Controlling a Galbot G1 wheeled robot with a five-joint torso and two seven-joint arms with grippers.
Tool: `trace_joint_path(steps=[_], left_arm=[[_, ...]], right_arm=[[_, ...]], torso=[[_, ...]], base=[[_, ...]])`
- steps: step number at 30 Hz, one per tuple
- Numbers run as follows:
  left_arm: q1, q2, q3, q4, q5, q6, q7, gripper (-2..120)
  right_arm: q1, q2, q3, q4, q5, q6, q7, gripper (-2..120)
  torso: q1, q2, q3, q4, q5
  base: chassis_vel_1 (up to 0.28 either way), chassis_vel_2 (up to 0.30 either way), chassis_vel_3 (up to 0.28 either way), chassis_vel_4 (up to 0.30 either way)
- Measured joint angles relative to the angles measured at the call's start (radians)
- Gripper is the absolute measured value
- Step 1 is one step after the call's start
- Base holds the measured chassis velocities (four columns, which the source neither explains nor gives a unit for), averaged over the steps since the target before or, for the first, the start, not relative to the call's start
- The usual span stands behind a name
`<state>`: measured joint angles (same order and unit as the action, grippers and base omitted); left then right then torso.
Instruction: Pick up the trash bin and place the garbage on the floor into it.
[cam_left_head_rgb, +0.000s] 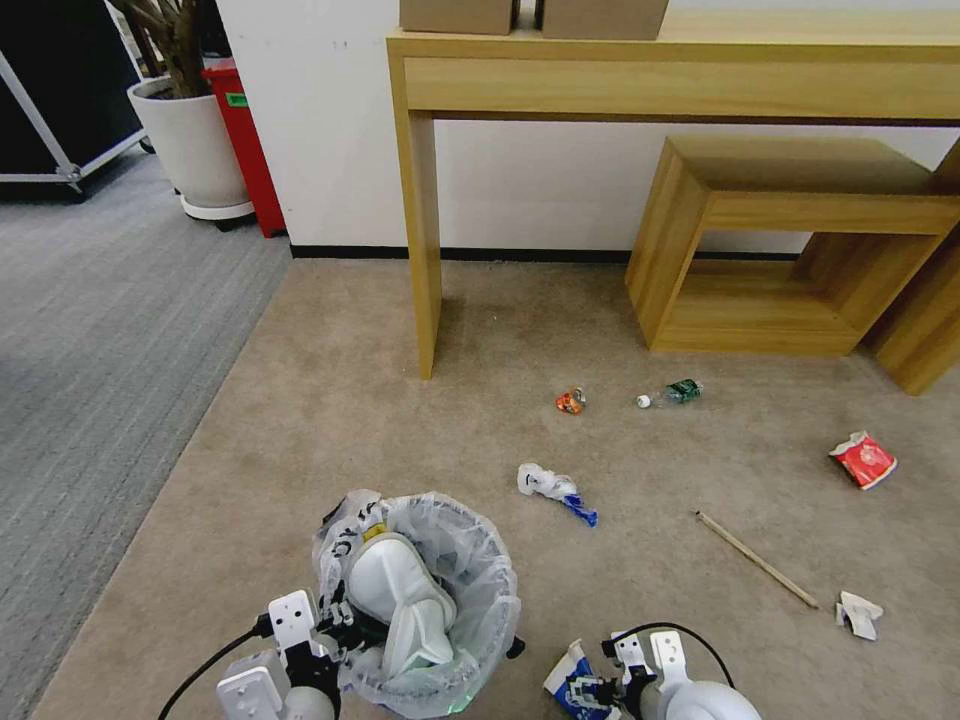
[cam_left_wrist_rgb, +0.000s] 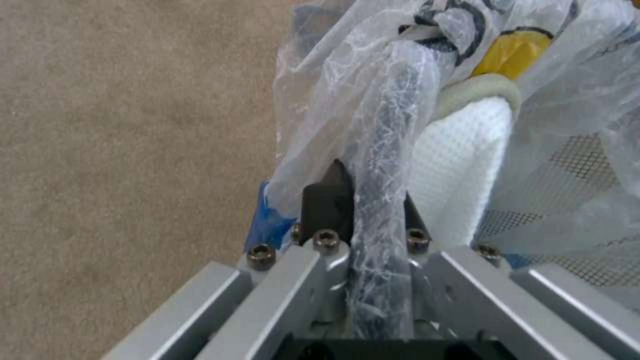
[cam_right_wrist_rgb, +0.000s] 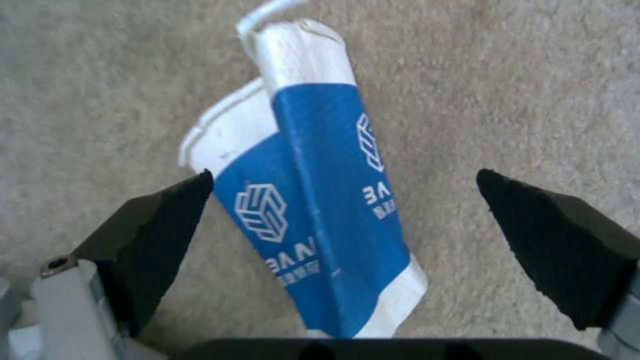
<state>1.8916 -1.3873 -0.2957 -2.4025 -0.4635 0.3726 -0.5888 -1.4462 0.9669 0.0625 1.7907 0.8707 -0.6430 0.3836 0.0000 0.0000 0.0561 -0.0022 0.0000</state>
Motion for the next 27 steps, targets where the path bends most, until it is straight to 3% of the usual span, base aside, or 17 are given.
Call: trace_joint_path(steps=[27], left_arm=[[-0.013,0.023,0.000,0.017,-0.016,-0.006,-0.007,0]], right_arm=[[0.053,0.044,-0.032,-0.101,-0.021,0.029,-0.036,100]], torso=[[0.000,0.000,0.000,0.0000,0.0000]], base=[[0.000,0.000,0.000,0.000]])
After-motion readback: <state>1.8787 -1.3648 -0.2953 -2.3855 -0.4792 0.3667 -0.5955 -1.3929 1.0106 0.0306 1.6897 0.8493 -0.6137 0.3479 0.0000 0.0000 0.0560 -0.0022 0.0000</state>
